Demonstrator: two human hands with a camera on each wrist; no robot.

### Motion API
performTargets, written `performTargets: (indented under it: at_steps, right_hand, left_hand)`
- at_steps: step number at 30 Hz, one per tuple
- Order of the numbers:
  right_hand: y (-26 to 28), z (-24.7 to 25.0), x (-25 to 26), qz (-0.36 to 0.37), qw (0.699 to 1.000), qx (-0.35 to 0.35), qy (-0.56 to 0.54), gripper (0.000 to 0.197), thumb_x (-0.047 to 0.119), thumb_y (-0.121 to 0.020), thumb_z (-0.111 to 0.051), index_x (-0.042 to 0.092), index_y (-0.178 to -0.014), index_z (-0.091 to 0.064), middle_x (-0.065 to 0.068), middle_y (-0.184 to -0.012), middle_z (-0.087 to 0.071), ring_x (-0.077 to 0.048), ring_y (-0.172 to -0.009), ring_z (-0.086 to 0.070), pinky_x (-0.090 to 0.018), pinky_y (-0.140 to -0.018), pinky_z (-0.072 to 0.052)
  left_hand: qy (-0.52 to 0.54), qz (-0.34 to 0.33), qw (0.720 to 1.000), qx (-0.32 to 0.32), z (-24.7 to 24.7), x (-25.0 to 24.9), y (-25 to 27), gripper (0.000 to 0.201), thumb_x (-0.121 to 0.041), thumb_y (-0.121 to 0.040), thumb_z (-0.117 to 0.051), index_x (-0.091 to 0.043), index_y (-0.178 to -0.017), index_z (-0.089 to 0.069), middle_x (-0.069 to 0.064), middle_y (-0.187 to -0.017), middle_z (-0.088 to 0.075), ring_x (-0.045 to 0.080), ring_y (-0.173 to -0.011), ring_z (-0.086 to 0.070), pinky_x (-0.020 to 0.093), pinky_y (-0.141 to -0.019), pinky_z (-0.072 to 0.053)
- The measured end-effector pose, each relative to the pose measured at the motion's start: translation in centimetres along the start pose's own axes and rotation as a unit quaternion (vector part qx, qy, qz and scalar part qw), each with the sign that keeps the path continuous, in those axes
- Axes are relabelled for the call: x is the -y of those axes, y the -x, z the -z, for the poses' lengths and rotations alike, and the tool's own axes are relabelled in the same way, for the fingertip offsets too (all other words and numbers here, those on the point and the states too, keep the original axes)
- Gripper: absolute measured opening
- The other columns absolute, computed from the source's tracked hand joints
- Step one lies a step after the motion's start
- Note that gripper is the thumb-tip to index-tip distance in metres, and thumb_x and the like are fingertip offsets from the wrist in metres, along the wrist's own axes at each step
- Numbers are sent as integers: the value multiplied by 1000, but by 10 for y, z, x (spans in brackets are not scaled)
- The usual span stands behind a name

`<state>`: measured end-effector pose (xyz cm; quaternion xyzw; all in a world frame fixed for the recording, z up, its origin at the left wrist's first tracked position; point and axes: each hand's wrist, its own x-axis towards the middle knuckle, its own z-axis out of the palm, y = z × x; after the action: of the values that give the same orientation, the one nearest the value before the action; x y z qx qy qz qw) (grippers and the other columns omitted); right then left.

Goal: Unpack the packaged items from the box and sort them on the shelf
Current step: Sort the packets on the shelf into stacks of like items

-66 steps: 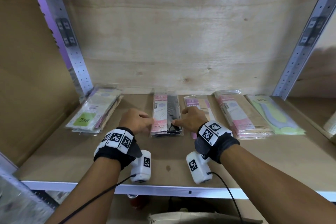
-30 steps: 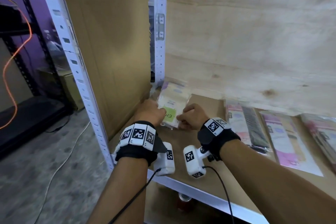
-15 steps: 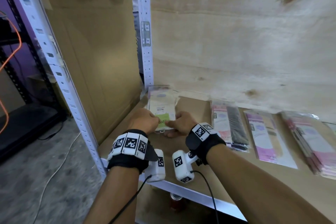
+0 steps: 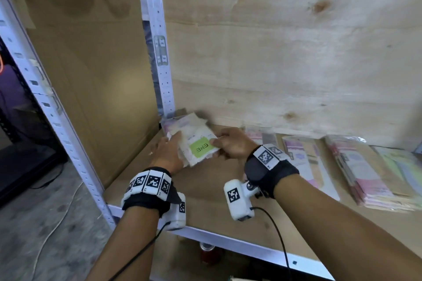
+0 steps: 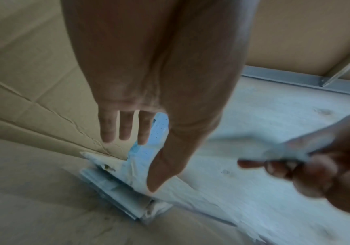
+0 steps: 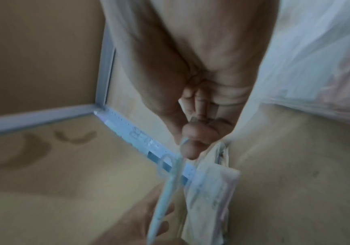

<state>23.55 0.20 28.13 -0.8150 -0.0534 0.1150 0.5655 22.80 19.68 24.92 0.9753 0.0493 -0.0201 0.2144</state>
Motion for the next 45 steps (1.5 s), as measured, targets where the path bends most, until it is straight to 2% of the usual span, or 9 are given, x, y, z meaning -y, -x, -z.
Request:
performTargets:
  at_steps: [3,8,14,21,24,31,35,40,45]
  right_hand:
    - [24,22,7,9,991,-12,-136,36,8,-98,-60,9,-132,-50,-14,-94,-70,-16,-54,-61,-23,-44,-44]
    - [62,65,10,13,972,-21,-233,25,16,-99,-57,5,-121,-63,-13,-82,-66,-18,-61,-62,-26,-55,-41]
    - [104,125,6,36,939,-19,-341,32,40,-100,-53,10,-97,-64,-7,-76,-67,-16,-60,-64,-23,-53,-43]
    - [142,188,-11,81,902,-81,-417,49,57,-99,-42,15,-90,-64,-3,-75,-59,-18,-61,-54,-24,-51,-42]
    - [156,197,-32,68,930,-160,-323,34,42,-100,-53,11,-103,-68,3,-65,-39,-13,-54,-37,-24,-53,-35]
    - [188,197,-91,60,982,-146,-104,11,14,-101,-56,11,-93,-61,8,-66,-69,-4,-50,-62,-16,-46,-46]
    - [195,209,-115,38,974,-173,-138,23,13,-103,-52,0,-119,-62,-18,-108,-72,-26,-91,-65,-29,-76,-51]
    - [201,228,-135,26,987,-116,-109,12,13,-104,-50,14,-97,-60,25,-53,-57,6,-52,-54,-3,-50,-40]
    - [204,243,-147,28,991,-106,-82,16,10,-101,-55,5,-111,-67,12,-86,-70,3,-80,-63,-6,-78,-45]
  left_hand:
    - [11,-18,999,-42,-3,-7,0,85,-17,-86,-69,-37,-156,-24,11,-160,-17,37,-146,-16,49,-119,-23]
    - [63,-217,944,-242,0,-44,10,34,-19,-84,-75,-24,-118,-74,3,-132,-61,20,-128,-41,38,-110,-28]
    - [129,-325,889,-295,3,-105,32,27,-38,-94,-64,-16,-105,-73,0,-102,-69,21,-102,-55,30,-84,-41]
    - [330,-369,848,-190,-23,-179,58,21,-42,-93,-66,-28,-108,-73,-29,-95,-73,-10,-85,-67,10,-68,-50]
    - [459,-333,820,-82,-52,-209,63,11,-33,-92,-70,-24,-96,-75,-15,-89,-75,3,-79,-65,23,-72,-53]
    - [557,-180,806,89,-114,-257,80,24,-30,-94,-67,-14,-111,-73,8,-112,-75,29,-112,-67,51,-103,-49]
    - [539,-189,814,109,-118,-274,74,25,-29,-93,-69,-12,-111,-72,4,-109,-76,21,-107,-70,34,-94,-52]
    - [577,-173,796,61,-118,-284,47,12,-31,-90,-73,-23,-99,-72,-11,-94,-78,1,-87,-72,15,-73,-54]
    - [512,-164,841,58,-125,-278,22,37,-62,-73,-75,-29,-90,-76,-8,-92,-79,13,-90,-74,29,-75,-56]
